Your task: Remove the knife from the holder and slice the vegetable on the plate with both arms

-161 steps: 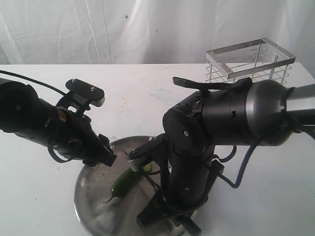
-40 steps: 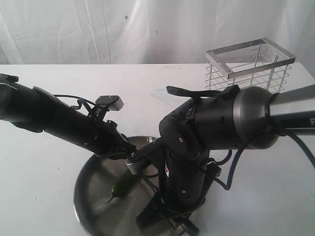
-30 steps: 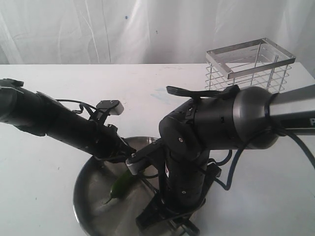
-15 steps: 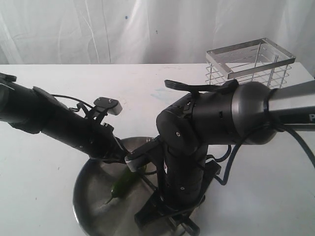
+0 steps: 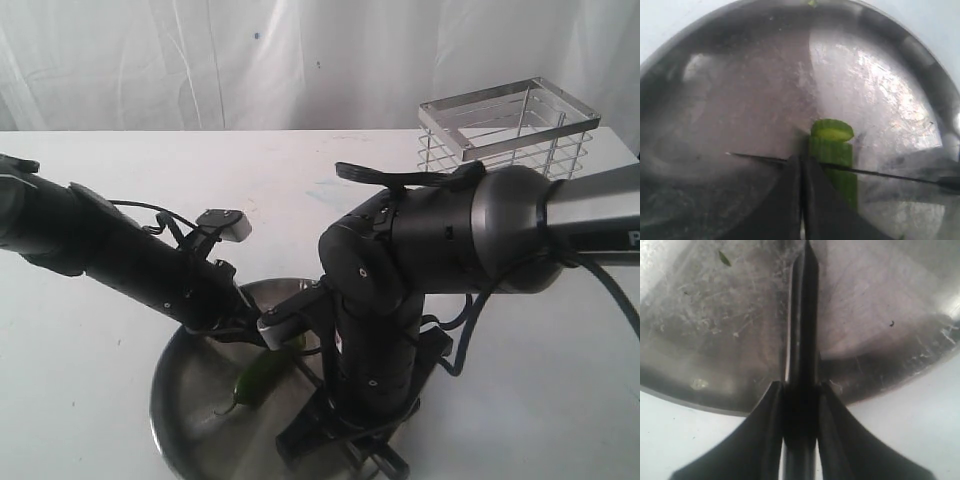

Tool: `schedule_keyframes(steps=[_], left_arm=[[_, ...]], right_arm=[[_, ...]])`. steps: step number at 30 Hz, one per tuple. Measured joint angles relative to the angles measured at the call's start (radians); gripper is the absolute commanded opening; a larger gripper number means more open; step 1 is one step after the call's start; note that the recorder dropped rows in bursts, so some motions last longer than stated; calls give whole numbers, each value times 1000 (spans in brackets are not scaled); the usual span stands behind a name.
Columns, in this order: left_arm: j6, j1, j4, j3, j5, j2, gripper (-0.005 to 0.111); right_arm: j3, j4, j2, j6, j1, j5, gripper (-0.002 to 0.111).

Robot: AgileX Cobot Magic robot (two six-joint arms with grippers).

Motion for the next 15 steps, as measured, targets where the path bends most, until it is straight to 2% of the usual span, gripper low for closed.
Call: schedule_keyframes(steps=[5,15], left_arm=[[-29,0,33,5,58,-7,0],[-25,0,11,66,43,-11,0]], right_arm=[[0,0,0,0,0,-24,0],[-4,0,23,0,0,-46,0]])
